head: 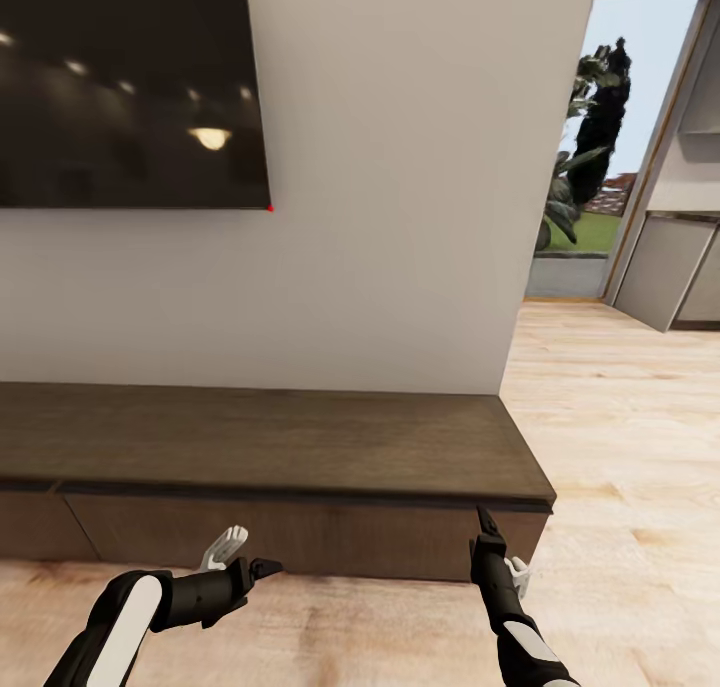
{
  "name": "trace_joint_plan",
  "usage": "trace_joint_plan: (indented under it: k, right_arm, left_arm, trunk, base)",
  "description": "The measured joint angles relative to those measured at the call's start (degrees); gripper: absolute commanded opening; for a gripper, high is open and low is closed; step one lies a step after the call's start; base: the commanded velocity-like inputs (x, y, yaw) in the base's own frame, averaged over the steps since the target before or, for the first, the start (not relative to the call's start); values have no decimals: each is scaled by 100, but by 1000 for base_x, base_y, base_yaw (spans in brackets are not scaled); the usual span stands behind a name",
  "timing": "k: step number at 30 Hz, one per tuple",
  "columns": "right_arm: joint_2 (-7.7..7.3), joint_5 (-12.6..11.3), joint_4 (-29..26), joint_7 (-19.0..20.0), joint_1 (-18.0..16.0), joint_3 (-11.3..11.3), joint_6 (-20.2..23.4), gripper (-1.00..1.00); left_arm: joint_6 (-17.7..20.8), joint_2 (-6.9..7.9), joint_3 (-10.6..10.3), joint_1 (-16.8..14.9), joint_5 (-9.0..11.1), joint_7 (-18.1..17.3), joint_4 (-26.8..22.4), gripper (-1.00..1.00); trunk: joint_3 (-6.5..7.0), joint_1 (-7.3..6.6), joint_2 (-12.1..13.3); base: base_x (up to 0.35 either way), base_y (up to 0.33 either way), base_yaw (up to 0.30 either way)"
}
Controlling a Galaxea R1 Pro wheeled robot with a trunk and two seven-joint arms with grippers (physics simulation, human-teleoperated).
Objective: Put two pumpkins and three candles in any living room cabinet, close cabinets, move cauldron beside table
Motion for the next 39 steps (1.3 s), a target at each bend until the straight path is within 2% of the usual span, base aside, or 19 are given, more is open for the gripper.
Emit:
trace_joint_plan:
  k: [31, 35, 39]
  right_arm:
    - [-1, 0, 8, -16, 0, -5, 11, 100]
    - [-7, 0, 11, -16, 0, -9, 17, 100]
    - [-8, 0, 15, -16, 0, -9, 17, 100]
  left_arm:
    - [0, -9, 2, 0, 0, 0, 0, 100]
    - [0, -9, 3, 0, -2, 0, 0, 100]
    - [0, -9, 5, 0, 0, 0, 0, 100]
  trunk:
    - [0, 0, 0]
    - [-88, 11, -5]
    - [-89, 10, -5]
  base:
    - [45, -4, 0]
    - [0, 0, 0]
    - [0, 0, 0]
